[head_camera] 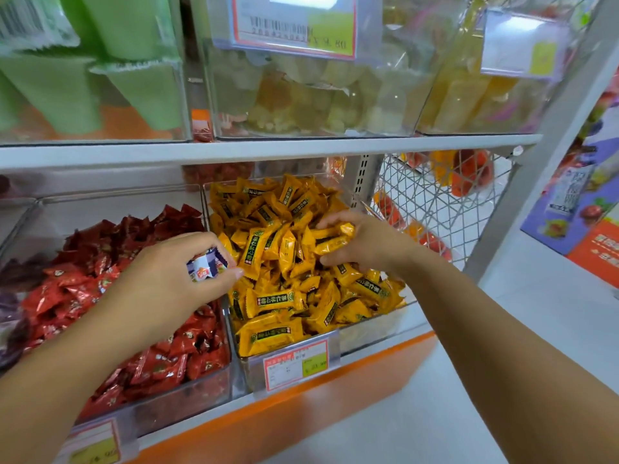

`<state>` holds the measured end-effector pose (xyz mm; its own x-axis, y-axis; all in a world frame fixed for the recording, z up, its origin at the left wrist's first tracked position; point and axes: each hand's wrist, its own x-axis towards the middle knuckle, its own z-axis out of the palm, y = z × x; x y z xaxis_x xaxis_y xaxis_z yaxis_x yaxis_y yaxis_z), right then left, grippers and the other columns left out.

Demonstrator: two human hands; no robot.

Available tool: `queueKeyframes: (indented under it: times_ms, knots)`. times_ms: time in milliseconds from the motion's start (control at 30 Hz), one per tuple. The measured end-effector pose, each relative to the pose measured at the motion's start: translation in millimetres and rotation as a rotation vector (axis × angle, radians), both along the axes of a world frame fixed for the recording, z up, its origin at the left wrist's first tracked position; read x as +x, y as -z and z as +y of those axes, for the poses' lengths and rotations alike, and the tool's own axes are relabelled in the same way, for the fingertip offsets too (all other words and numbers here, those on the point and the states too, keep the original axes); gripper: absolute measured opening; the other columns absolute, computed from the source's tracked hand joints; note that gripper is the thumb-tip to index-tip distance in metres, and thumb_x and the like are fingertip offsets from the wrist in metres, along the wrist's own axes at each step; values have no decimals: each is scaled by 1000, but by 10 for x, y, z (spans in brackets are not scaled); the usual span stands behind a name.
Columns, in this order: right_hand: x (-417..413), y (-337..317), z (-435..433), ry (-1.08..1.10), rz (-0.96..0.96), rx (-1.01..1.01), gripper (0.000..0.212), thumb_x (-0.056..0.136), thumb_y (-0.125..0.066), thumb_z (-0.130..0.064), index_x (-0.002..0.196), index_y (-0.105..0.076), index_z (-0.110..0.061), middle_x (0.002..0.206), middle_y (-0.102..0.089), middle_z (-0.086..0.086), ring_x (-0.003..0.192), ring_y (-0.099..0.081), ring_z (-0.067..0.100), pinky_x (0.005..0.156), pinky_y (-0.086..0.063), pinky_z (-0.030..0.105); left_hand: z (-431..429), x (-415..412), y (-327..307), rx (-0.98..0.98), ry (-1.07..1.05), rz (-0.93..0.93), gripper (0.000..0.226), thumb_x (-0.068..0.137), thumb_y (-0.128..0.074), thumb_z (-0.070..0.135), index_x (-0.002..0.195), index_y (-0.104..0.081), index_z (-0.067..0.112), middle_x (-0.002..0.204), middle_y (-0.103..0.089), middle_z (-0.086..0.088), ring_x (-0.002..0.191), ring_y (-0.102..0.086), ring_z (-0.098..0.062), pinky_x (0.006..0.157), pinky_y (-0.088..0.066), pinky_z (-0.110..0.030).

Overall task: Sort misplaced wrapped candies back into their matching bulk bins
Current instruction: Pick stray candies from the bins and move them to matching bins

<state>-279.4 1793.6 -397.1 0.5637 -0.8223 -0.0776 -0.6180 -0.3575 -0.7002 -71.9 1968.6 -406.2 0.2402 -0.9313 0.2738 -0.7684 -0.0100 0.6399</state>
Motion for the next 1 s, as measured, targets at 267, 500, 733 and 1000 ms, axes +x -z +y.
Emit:
queueKeyframes:
  times_ms: [267, 500, 733, 1000]
  knots:
    - [64, -446, -105, -223, -37, 105, 67, 76, -80, -21, 135, -49, -27, 133, -49, -8, 109, -59, 12, 83, -50, 11, -96, 0, -20, -58, 0, -5, 33, 67, -54, 65, 79, -59, 34, 83, -66, 7, 76, -63, -16, 69, -52, -45]
    - [-235, -831, -119, -321, 606, -91, 45, 82, -75, -27, 123, -58, -35, 122, -60, -14, 100, -60, 2, 81, -45, 19, -185, -107, -66, -99, 0, -20, 24, 75, -67, 50, 72, -58, 28, 76, -62, 4, 69, -57, -15, 64, -46, -39]
    - [-95, -127, 171, -315, 927, 43, 122, 63, -59, -81, 148, 19, -41, 162, 1, 4, 147, -13, 28, 117, -20, 50, -155, -121, -64, -92, -8, -27, 23, 77, -69, 46, 71, -58, 27, 71, -58, 3, 65, -51, -11, 56, -40, -31]
    - [-147, 129, 66, -267, 666, 69, 125, 63, -79, -61, 147, 13, -44, 160, -2, 2, 144, -22, 29, 114, -29, 47, -88, -131, -37, -46, -1, -15, 22, 80, -65, 47, 74, -57, 28, 69, -55, 3, 63, -48, -7, 52, -33, -24]
